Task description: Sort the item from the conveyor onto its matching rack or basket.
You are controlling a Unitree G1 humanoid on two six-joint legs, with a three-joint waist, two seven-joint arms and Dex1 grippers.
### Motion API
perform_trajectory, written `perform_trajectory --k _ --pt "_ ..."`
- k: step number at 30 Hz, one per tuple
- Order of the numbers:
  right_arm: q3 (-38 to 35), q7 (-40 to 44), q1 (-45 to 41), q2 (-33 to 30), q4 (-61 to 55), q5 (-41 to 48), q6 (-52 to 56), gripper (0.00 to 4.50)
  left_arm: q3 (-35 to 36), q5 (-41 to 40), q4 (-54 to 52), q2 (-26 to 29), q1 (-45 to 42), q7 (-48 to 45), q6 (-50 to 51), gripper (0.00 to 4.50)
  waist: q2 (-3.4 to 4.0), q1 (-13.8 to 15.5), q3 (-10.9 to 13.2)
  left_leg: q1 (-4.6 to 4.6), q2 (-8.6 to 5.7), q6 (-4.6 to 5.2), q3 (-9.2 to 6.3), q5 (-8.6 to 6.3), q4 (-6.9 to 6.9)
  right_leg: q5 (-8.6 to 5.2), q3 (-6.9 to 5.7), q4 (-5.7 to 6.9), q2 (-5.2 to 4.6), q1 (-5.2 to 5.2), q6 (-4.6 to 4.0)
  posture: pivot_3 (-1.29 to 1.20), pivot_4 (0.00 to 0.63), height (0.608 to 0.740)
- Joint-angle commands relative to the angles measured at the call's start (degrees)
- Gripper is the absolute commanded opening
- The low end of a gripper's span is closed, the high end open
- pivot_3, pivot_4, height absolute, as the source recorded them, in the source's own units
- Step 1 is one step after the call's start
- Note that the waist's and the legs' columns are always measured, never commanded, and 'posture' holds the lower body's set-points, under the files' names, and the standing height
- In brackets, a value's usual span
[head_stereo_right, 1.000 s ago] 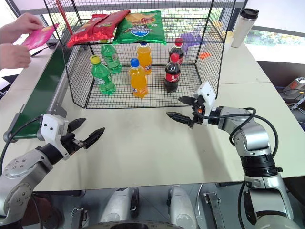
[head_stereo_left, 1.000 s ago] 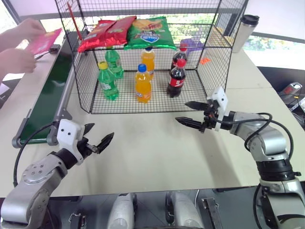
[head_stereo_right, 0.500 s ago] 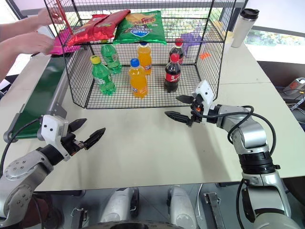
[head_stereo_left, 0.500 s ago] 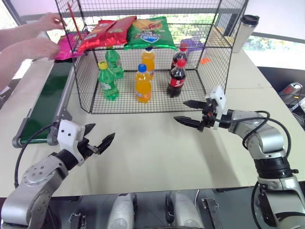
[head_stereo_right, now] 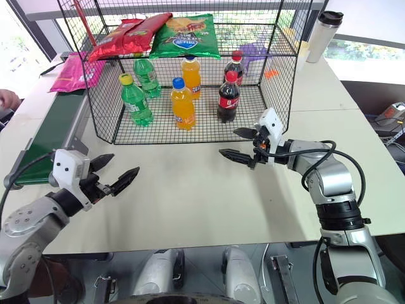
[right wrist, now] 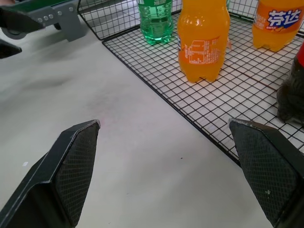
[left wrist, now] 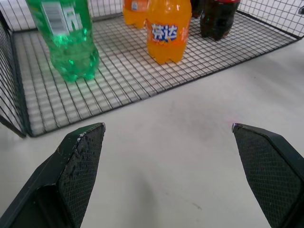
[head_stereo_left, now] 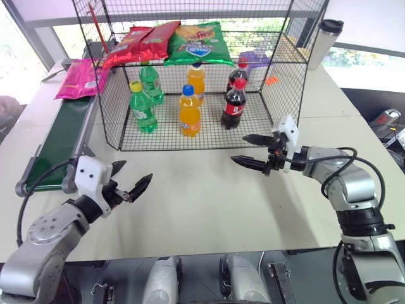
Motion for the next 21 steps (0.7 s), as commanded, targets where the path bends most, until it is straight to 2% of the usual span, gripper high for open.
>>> perform_trajectory --k 1,4,6,9,12,15,18,21 --pt "-2.83 2.46 -3.28 -2.38 -4.18 5.29 5.1 4.5 7.3 7.14 -3.53 4.81 1.95 0.35 -3.46 4.45 0.01 -0.12 0.01 0.0 0.0 0.0 0.0 0.0 -0.01 0.0 0.0 0.01 0.0 -0.02 0.0 0.0 0.15 0.74" --pt "-3.33 3.66 -6.13 -3.18 -6.2 9.01 9.16 4.5 12.76 18.97 -4.01 10.03 9.36 -2.03 -9.87 4.45 0.0 -0.61 0.02 0.0 0.01 0.0 0.05 0.0 -0.06 -0.01 0.01 0.01 -0.01 -0.08 -0.01 0.0 0.15 0.74" --pt "-2.85 4.24 -8.14 -2.77 -6.94 10.22 10.09 4.5 16.85 26.03 -3.66 11.33 15.15 -3.53 -15.3 4.45 0.05 -1.03 0.03 -0.04 0.04 0.0 0.11 0.0 -0.13 0.0 0.01 -0.01 -0.03 -0.17 -0.03 0.0 0.15 0.74" --pt "-0.38 4.86 -10.31 -1.04 -7.88 10.32 9.57 4.5 23.17 37.52 -0.03 10.29 23.87 -3.58 -27.08 4.45 0.02 -1.3 0.01 -0.17 0.1 -0.02 0.13 -0.01 -0.14 0.01 0.01 -0.04 -0.06 -0.33 -0.06 0.0 0.15 0.74" --pt "2.47 5.32 -11.1 0.93 -8.45 9.32 8.88 4.5 27.26 45.93 6.57 7.94 28.04 0.95 -38.21 4.45 0.04 -1.38 0.01 -0.32 0.21 -0.02 0.16 -0.01 -0.15 0.05 0.01 -0.04 -0.09 -0.54 -0.13 0.0 0.15 0.74" --pt "4.88 5.54 -11.07 2.61 -8.64 8.32 7.87 4.5 29.49 49.2 12.22 3.29 28.19 7.1 -44.98 4.45 0.05 -1.31 0.02 -0.4 0.27 -0.03 0.15 -0.02 -0.15 0.05 0.01 -0.04 -0.14 -0.62 -0.14 0.0 0.15 0.74" --pt "5.83 5.56 -10.9 3.51 -8.44 7.94 7.1 4.5 27.97 53.61 14.6 1.94 30.91 7.95 -51.57 4.45 0.03 -1.28 0.01 -0.44 0.27 -0.04 0.13 -0.03 -0.15 0.06 0.01 -0.1 -0.21 -0.62 -0.13 0.0 0.15 0.74" --pt "5.84 5.72 -10.68 3.49 -8.63 7.93 7.04 4.5 27.17 55.08 14.67 0.0 31.96 8.36 -53.86 4.45 0.03 -1.23 0.01 -0.46 0.24 -0.1 0.16 -0.06 -0.15 0.08 -0.01 -0.21 -0.39 -0.65 -0.16 0.0 0.15 0.74"
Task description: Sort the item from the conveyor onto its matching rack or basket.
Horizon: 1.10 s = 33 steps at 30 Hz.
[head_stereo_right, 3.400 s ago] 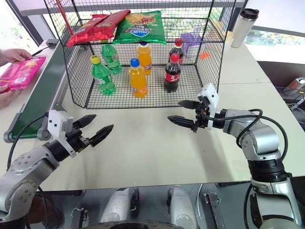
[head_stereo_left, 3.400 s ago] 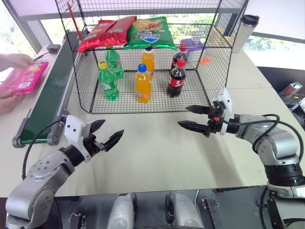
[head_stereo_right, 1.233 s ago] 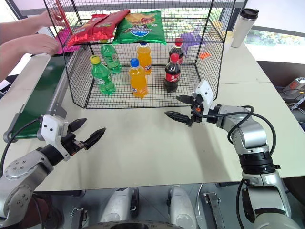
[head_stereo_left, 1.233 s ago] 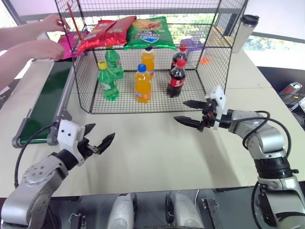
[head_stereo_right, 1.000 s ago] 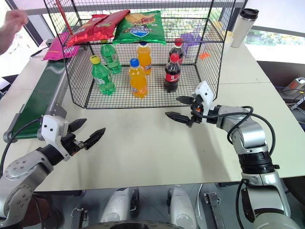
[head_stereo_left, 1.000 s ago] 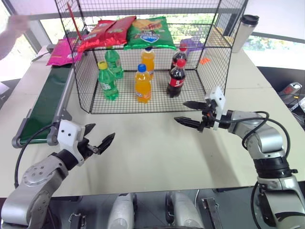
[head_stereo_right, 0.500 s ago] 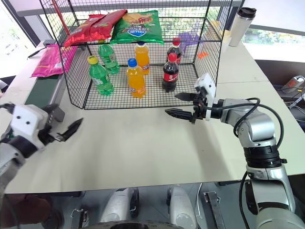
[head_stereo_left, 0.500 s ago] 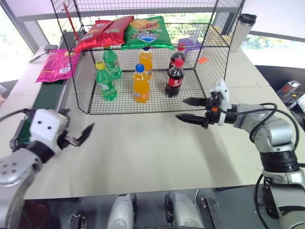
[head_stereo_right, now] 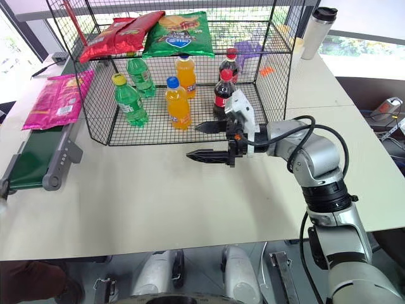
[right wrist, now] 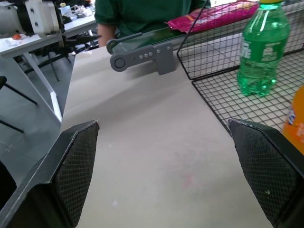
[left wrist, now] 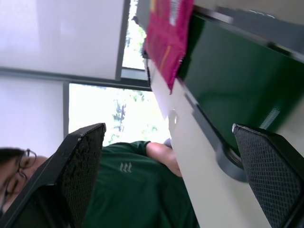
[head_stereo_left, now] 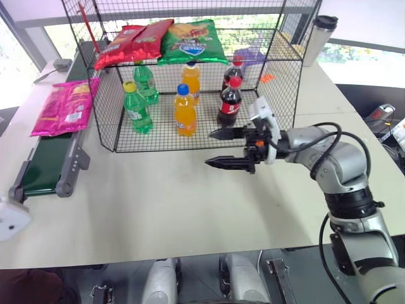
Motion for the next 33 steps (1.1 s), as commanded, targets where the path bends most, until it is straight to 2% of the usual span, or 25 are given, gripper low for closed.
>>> perform_trajectory --k 1,9,32,33 --pt "-0.79 0.42 -0.57 -0.02 -1.94 0.42 -1.0 4.5 -0.21 2.22 -1.11 -2.15 0.82 1.5 -3.09 4.45 0.0 -0.12 0.0 0.0 0.0 0.0 0.04 0.0 0.0 0.01 -0.01 -0.01 -0.07 0.01 -0.02 0.0 0.15 0.74" --pt "-1.2 0.56 -0.48 -0.36 -1.88 0.76 -0.65 4.5 -1.6 6.03 -1.48 -7.14 2.02 2.03 -3.16 4.45 0.0 -0.3 0.0 0.0 0.06 -0.01 0.16 -0.04 -0.02 0.05 -0.07 -0.04 -0.06 -0.04 -0.04 0.0 0.15 0.74" --pt "-0.58 0.32 0.3 0.02 -0.41 -1.86 -3.03 4.5 -6.28 6.03 0.25 -4.62 -1.37 -2.0 0.52 4.45 -0.01 -0.21 -0.01 0.01 0.06 0.0 0.29 -0.04 0.05 0.05 -0.15 0.06 0.0 -0.01 -0.03 0.0 0.15 0.74" --pt "-0.61 0.18 0.33 0.14 -0.45 -1.9 -3.03 4.5 -6.45 5.8 0.44 -4.26 -2.09 -1.99 0.79 4.21 -0.01 -0.22 -0.01 0.01 0.06 0.0 0.31 -0.04 0.06 0.05 -0.15 0.07 0.0 -0.01 -0.03 0.0 0.15 0.74"
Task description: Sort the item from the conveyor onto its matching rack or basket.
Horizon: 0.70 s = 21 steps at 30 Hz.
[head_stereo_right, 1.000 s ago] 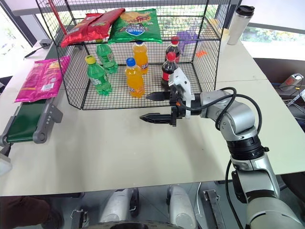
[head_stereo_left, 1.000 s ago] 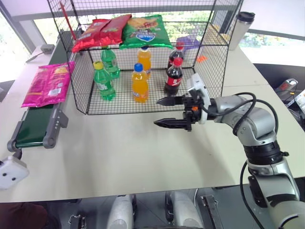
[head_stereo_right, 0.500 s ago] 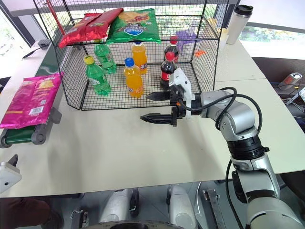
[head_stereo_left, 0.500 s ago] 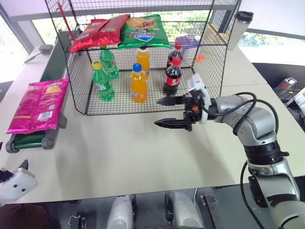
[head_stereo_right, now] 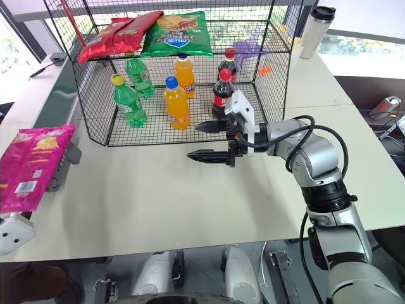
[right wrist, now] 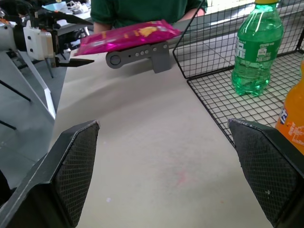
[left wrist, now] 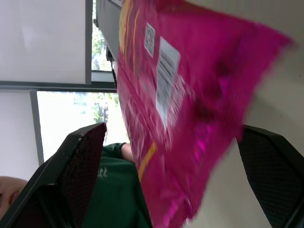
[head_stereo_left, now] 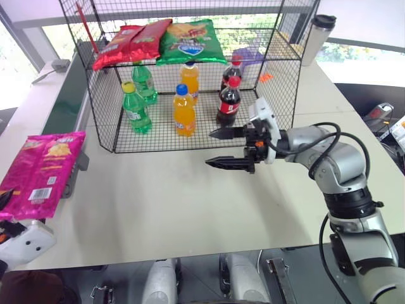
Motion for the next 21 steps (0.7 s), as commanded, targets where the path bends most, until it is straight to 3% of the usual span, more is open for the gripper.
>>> perform_trajectory --k 1,4,10,11,16,21 --pt "-0.69 -0.38 -0.19 0.33 -1.13 0.05 -1.01 4.5 0.0 -0.47 0.43 1.44 -1.44 -0.26 0.86 3.92 0.0 -0.01 0.0 0.0 0.0 0.0 0.0 0.0 0.01 0.0 0.0 0.04 0.0 0.0 0.0 0.0 0.15 0.74" --pt "-0.66 -0.62 0.06 0.38 -1.36 -0.23 -1.15 4.5 0.88 -1.43 0.07 1.85 -2.56 -0.56 1.72 2.91 0.0 -0.06 0.0 0.02 0.01 0.0 0.01 0.0 0.02 0.0 0.0 0.08 0.01 -0.01 0.0 0.0 0.15 0.74" --pt "-0.42 -0.55 0.03 0.83 -0.38 -0.86 -2.05 4.5 4.5 -4.21 -0.79 2.31 -2.32 -2.14 3.37 0.29 -0.01 -0.11 -0.01 0.03 0.01 0.01 0.03 0.0 0.03 0.0 0.0 0.13 0.04 -0.01 0.01 0.0 0.15 0.74" --pt "-0.39 -0.53 0.01 0.89 -0.27 -0.91 -2.15 4.5 4.8 -4.81 -0.95 2.34 -2.48 -2.55 3.91 0.03 -0.01 -0.11 -0.01 0.03 0.01 0.01 0.03 0.0 0.03 0.01 0.0 0.14 0.05 -0.01 0.01 0.0 0.15 0.74" --pt "0.31 -0.04 -0.51 1.59 1.4 -1.93 -3.51 4.5 9.39 -9.67 -3.8 5.1 -4.64 -6.42 8.55 0.03 -0.05 0.1 -0.03 0.04 0.01 0.01 0.0 0.0 0.08 0.0 0.0 0.17 0.14 0.0 0.01 0.0 0.15 0.74" --pt "0.3 0.77 -1.57 2.0 3.95 -2.65 -4.53 4.5 23.28 -24.31 -6.4 13.72 -9.75 -17.01 20.85 0.03 -0.07 0.02 -0.04 0.04 0.03 0.01 -0.03 0.01 0.11 0.0 -0.01 0.2 0.21 0.01 0.0 0.0 0.15 0.74"
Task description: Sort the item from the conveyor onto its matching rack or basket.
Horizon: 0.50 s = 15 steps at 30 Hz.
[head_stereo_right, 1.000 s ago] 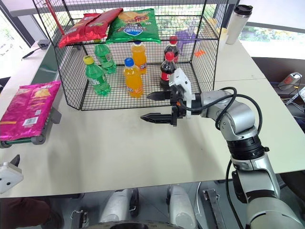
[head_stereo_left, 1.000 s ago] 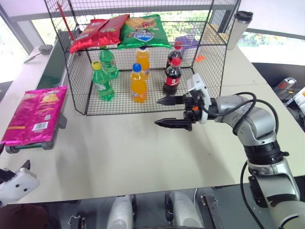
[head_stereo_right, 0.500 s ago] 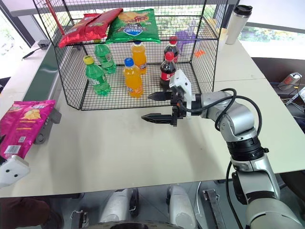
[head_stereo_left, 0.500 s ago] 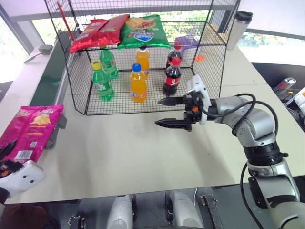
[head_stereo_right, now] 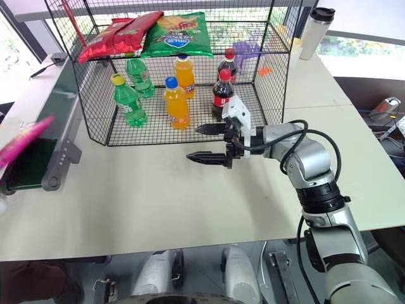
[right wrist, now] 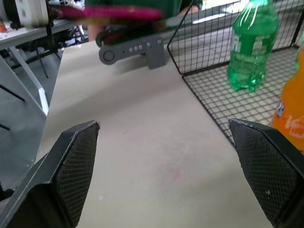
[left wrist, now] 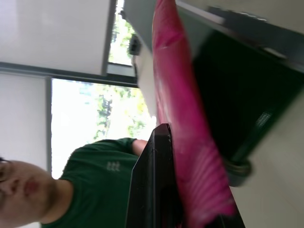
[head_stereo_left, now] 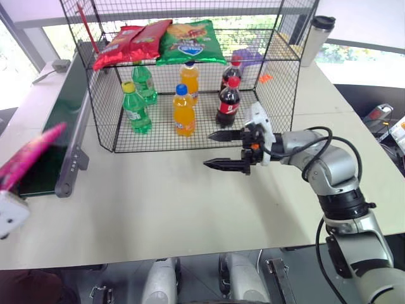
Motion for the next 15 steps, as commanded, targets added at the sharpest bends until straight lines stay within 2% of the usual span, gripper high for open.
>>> perform_trajectory --k 1,4,7,11,15 --pt "-1.2 0.84 -2.34 0.41 1.16 0.04 -1.66 4.5 13.55 -14.37 -2.49 7.67 -4.41 -9.05 13.64 0.03 0.01 -0.03 0.0 0.01 0.01 0.0 -0.01 0.0 0.0 0.0 -0.01 0.01 0.02 0.0 0.0 0.0 0.15 0.74" --pt "-2.28 1.19 -4.19 1.39 3.39 1.05 -1.56 4.5 22.56 -25.73 0.16 17.17 -8.48 -19.63 27.29 0.03 -0.02 -0.15 0.02 0.03 -0.01 0.0 -0.01 0.01 0.03 0.0 -0.01 0.09 0.07 0.0 0.01 0.0 0.15 0.74" --pt "-2.95 1.68 -5.99 2.59 5.67 1.91 -1.46 4.5 28.17 -30.2 6.04 25.71 -10.29 -29.6 35.77 0.03 0.07 -0.3 0.06 0.06 -0.02 0.0 0.02 0.01 0.0 0.01 -0.01 0.07 0.12 0.01 0.02 0.0 0.15 0.74" --pt "-2.98 2.42 -6.83 3.68 7.38 1.61 -2.2 4.5 31.18 -33.31 13.69 34.38 -13.46 -39.45 44.04 0.03 0.1 -0.37 0.08 0.1 -0.02 0.0 0.04 0.01 -0.1 0.0 -0.02 0.08 0.18 -0.02 0.02 0.0 0.15 0.74" --pt "-5.17 2.23 -7.91 4.99 7.98 4.01 -1.1 4.5 33.05 -41.47 19.57 43.16 -21.52 -50.71 56.54 0.03 0.07 -0.37 0.09 0.08 0.03 -0.01 0.04 0.01 -0.12 0.0 -0.04 0.08 0.25 -0.03 0.02 0.0 0.15 0.74"
